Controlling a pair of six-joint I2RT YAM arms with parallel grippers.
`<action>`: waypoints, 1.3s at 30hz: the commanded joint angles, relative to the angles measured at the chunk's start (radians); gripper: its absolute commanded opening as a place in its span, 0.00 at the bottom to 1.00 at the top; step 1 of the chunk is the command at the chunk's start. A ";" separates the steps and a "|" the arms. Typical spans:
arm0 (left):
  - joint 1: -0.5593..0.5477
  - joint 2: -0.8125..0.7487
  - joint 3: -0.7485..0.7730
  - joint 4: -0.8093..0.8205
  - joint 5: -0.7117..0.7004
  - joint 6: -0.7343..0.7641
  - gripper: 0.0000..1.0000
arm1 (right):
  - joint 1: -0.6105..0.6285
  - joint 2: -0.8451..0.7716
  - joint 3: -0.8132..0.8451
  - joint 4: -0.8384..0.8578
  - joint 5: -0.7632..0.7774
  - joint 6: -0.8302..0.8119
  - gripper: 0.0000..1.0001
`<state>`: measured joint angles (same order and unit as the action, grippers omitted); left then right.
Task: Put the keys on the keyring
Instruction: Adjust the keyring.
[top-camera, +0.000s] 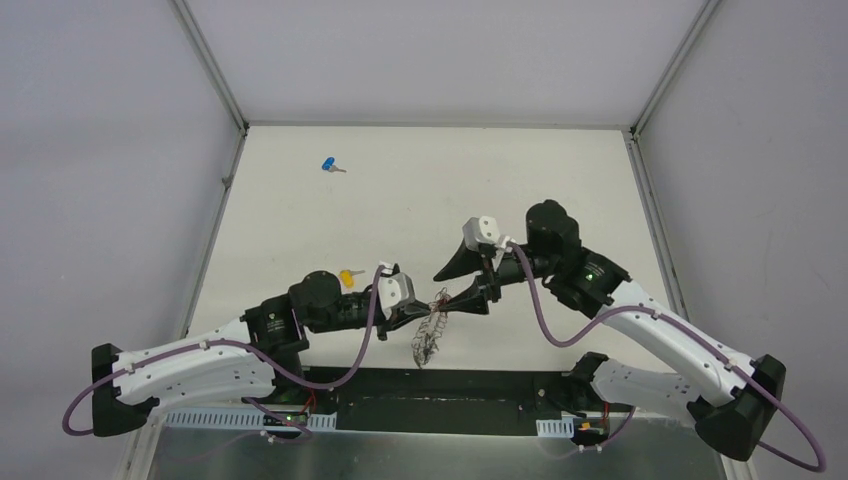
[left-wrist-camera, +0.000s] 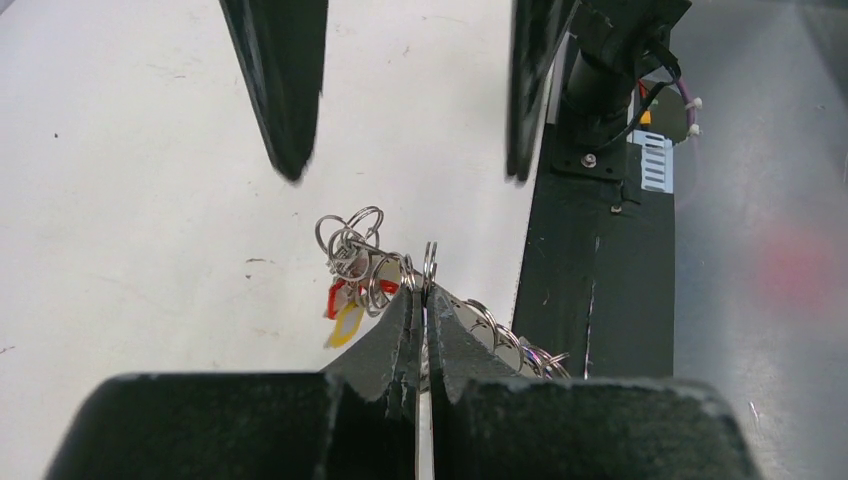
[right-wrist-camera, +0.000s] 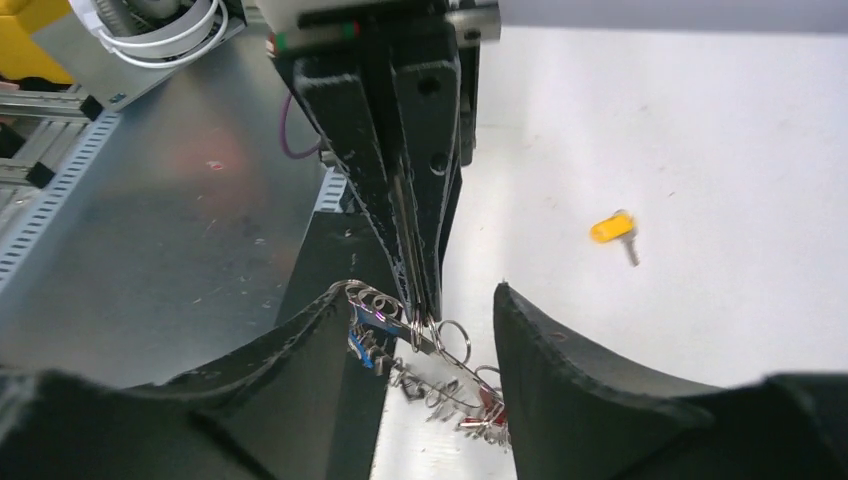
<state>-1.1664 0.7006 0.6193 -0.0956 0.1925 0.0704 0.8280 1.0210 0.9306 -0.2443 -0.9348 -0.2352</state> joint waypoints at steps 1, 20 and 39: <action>-0.009 -0.074 -0.039 0.160 0.029 0.034 0.00 | -0.001 -0.095 -0.028 0.163 0.043 0.030 0.59; -0.009 -0.311 -0.204 0.238 0.018 0.212 0.00 | -0.003 -0.090 -0.059 0.143 0.062 0.011 0.65; -0.009 -0.127 -0.191 0.613 -0.147 -0.153 0.00 | -0.002 -0.094 -0.104 0.205 0.162 0.120 0.29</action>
<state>-1.1664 0.5854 0.4171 0.2306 0.0509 -0.0444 0.8272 0.9703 0.8497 -0.1165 -0.8078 -0.1654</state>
